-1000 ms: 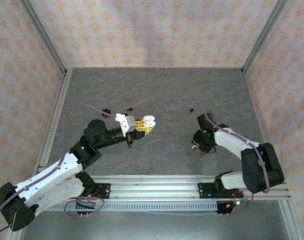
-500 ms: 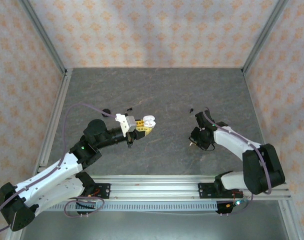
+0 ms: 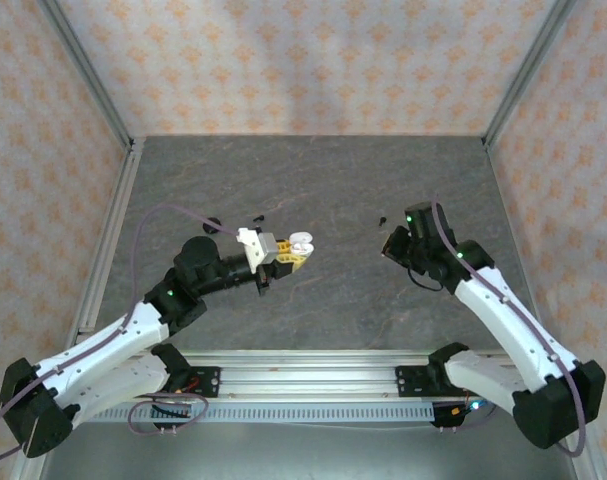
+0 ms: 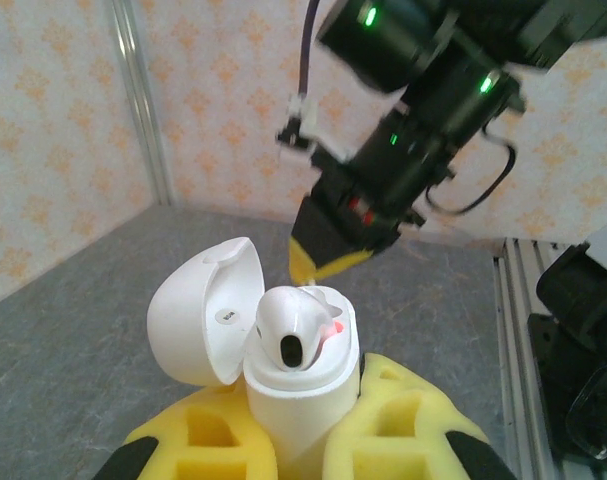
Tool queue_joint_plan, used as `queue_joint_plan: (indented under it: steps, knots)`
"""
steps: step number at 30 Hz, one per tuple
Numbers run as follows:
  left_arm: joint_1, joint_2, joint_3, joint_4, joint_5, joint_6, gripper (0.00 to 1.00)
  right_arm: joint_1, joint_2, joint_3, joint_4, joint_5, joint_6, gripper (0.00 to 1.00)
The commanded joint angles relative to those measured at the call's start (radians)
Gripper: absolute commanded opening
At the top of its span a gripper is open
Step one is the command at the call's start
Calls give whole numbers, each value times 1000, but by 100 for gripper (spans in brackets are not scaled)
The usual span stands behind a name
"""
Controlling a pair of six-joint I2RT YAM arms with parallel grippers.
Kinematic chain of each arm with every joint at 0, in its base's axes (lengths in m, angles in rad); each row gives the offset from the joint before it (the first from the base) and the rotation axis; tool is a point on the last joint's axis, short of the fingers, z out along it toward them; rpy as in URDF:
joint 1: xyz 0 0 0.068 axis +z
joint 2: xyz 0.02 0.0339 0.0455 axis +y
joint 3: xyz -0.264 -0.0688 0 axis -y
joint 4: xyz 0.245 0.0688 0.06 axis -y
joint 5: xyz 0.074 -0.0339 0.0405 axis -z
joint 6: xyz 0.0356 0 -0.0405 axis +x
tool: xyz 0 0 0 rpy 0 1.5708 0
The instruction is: Insert wireless bluetooth earbuds into charging case
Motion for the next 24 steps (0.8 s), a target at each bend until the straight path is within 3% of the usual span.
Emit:
queue_joint_plan:
  steps: [1, 13, 24]
  knots:
    - [-10, 15, 34, 1, 5, 56, 0, 74, -16, 107, -108, 100, -33, 10]
    - [-10, 38, 47, 33, -39, 62, 0, 460, 120, 461, -196, 339, -46, 9]
    - [-10, 47, 53, 53, -76, 20, 0, 625, 215, 564, -136, 396, -77, 9]
